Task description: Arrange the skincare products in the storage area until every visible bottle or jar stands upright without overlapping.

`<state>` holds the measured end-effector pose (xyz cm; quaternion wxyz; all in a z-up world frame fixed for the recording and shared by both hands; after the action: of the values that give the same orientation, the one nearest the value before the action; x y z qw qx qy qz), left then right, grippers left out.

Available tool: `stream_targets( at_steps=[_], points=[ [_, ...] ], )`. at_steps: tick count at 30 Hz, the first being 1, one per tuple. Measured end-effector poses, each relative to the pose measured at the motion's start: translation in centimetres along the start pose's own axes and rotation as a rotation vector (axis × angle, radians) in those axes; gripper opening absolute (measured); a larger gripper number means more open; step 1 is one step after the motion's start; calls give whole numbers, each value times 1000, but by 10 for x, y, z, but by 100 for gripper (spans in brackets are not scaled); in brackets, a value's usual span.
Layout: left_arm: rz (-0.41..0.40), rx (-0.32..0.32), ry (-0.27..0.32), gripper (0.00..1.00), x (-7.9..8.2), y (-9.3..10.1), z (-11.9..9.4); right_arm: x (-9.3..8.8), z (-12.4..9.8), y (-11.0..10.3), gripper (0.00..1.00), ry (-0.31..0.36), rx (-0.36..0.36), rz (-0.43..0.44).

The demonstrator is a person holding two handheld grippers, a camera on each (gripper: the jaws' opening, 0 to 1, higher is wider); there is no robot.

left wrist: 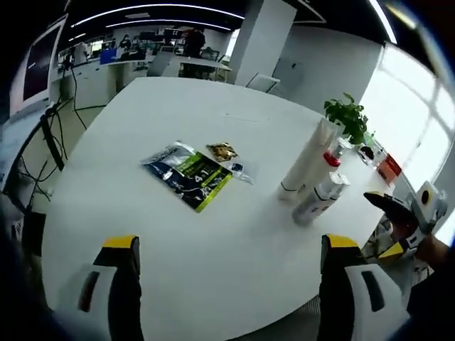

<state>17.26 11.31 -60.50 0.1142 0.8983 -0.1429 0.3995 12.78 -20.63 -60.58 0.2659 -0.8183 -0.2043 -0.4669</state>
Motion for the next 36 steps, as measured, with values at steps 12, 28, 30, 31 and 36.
stream_targets(
  at_steps=[12, 28, 30, 31, 36],
  points=[
    [-35, 89, -22, 99, 25, -6, 46, -1, 1, 3, 89, -11, -26, 11],
    [-26, 206, -72, 99, 49, -27, 104, -4, 3, 6, 88, -39, -59, 29],
    [-45, 235, -73, 99, 52, -29, 113, -4, 3, 7, 88, -43, -64, 31],
    [-50, 241, -72, 99, 53, -29, 114, -4, 3, 7, 88, -44, -65, 32],
    [-35, 317, -73, 97, 64, -38, 136, -4, 3, 9, 88, -53, -81, 45]
  ],
)
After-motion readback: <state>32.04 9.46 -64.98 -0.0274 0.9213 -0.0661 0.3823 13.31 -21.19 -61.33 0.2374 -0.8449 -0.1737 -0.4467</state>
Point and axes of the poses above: the point that each gripper's makers call its tool centre point, and the gripper's own axes: z roughly forward along the fingers, y roughly to its right, x roughly out of its top, the point moved 10 cm from there along -z, roughly backward along the fingers, and after that the axes turned 14 degrees about z, right-handed, at the moved point
